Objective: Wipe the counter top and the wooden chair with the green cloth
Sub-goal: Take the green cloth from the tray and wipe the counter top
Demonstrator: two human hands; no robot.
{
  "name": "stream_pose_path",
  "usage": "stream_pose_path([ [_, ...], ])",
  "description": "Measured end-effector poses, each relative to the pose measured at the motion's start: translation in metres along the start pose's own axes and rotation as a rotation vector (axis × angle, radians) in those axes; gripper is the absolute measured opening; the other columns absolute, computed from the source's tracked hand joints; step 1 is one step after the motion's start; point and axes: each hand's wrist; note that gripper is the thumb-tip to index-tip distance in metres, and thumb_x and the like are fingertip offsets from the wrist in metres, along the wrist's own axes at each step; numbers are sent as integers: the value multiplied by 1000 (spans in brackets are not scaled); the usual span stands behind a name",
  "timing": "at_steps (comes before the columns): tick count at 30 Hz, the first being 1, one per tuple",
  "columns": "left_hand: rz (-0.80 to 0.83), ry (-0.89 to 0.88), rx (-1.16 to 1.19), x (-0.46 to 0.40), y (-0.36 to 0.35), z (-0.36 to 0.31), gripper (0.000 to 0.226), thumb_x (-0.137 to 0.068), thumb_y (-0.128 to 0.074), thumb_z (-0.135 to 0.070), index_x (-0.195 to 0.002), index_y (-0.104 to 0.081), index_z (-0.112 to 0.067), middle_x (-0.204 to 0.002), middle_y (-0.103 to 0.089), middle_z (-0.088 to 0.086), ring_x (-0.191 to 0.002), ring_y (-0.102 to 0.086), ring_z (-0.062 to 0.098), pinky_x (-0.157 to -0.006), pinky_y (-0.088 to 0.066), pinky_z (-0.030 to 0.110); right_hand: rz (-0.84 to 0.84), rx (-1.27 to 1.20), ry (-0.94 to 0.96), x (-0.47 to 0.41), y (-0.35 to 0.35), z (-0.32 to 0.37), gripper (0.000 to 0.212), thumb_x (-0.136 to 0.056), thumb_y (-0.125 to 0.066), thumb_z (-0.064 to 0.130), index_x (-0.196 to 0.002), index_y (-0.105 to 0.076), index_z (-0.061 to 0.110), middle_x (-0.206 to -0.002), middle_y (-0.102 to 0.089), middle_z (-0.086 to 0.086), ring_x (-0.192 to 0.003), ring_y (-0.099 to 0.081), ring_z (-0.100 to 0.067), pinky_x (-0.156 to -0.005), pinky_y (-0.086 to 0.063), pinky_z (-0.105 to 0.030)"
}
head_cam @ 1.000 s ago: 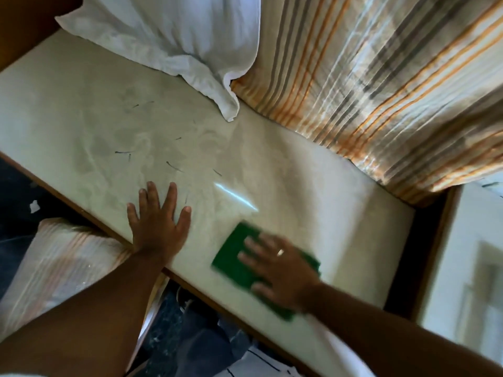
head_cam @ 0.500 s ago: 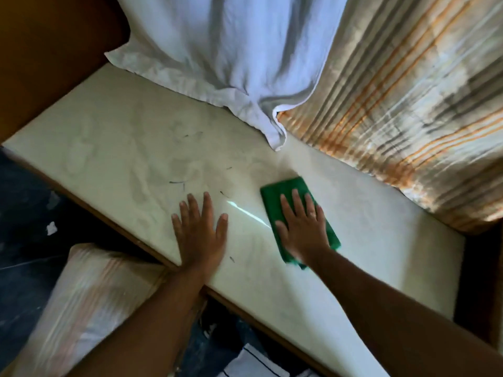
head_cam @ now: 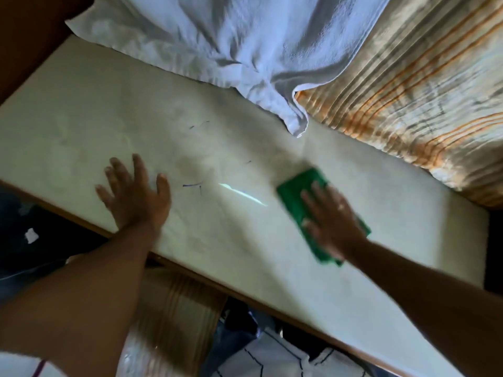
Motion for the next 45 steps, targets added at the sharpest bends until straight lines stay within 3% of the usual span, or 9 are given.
stream_pose_path([
  [4, 17, -4, 13, 2, 4, 1, 72, -95, -24, -59, -158, -13, -25, -166, -5, 19, -153, -6, 34, -119, -1, 59, 55, -171, -554, -84, 9, 46, 71, -98, -30, 55, -159, -11, 25, -168, -5, -10, -152, -5, -38, -120, -10, -56],
  [9, 17, -7, 1, 1, 5, 1, 73, -94, -26, -58, -157, -15, -24, -166, -9, 19, -153, -9, 35, -119, -4, 60, 60, -115, 29, -13, -7, 157, 66, -98, -29, 58, -157, -23, 27, -164, -22, -10, -151, -14, -36, -119, -14, -58],
  [13, 10, -4, 17, -1, 2, 1, 74, -93, -26, -59, -157, -16, -23, -165, -10, 20, -152, -10, 36, -119, -5, 61, 144, -83, 425, 12, -7, 128, 69, -96, -33, 63, -157, -19, 35, -164, -16, -2, -151, -14, -29, -122, -5, -53],
  [18, -11, -5, 17, -1, 2, 0, 73, -93, -30, -57, -156, -19, -23, -164, -14, 22, -152, -13, 37, -118, -6, 61, 110, -37, 262, -100, 15, 64, 70, -91, -41, 56, -153, -37, 23, -160, -32, -13, -145, -31, -42, -116, -28, -53],
  [23, -20, -5, 21, -1, 2, -1, 73, -93, -32, -57, -156, -21, -23, -164, -16, 22, -151, -14, 37, -118, -8, 61, 62, -39, -107, -189, 33, 82, 69, -96, -21, 59, -158, -8, 32, -168, -3, -7, -153, -5, -34, -121, -11, -51],
  [27, -6, -2, 22, 1, 3, 0, 73, -92, -32, -56, -157, -20, -24, -165, -15, 20, -151, -14, 36, -119, -7, 61, 122, -59, 213, -124, 22, 153, 72, -92, -24, 62, -157, -17, 33, -166, -15, -10, -151, -14, -37, -120, -14, -55],
  [31, -22, 0, 23, 0, 1, 1, 74, -92, -29, -58, -156, -21, -24, -164, -17, 21, -151, -16, 37, -118, -8, 61, 134, -157, 387, -63, 16, 110, 71, -88, -47, 57, -153, -36, 30, -161, -34, -8, -144, -34, -36, -116, -26, -51],
  [37, -50, -5, 13, -1, -2, 1, 73, -92, -31, -58, -155, -23, -23, -163, -20, 22, -150, -18, 38, -117, -10, 62, 38, -115, -200, -166, 39, 50, 68, -95, -40, 48, -158, -20, 31, -165, -18, -11, -148, -19, -35, -116, -20, -47],
  [45, -18, 3, 139, -3, 12, 5, 69, -93, -38, -53, -154, -34, -21, -164, -20, 19, -151, -18, 35, -121, -9, 56, 152, -153, 370, -93, 25, 173, 69, -86, -39, 49, -152, -35, 29, -158, -37, -12, -143, -36, -38, -113, -29, -56],
])
Point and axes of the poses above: each hand's wrist, its own x-axis away from the middle knuckle, its own y-axis out of the back of the hand, z = x × y
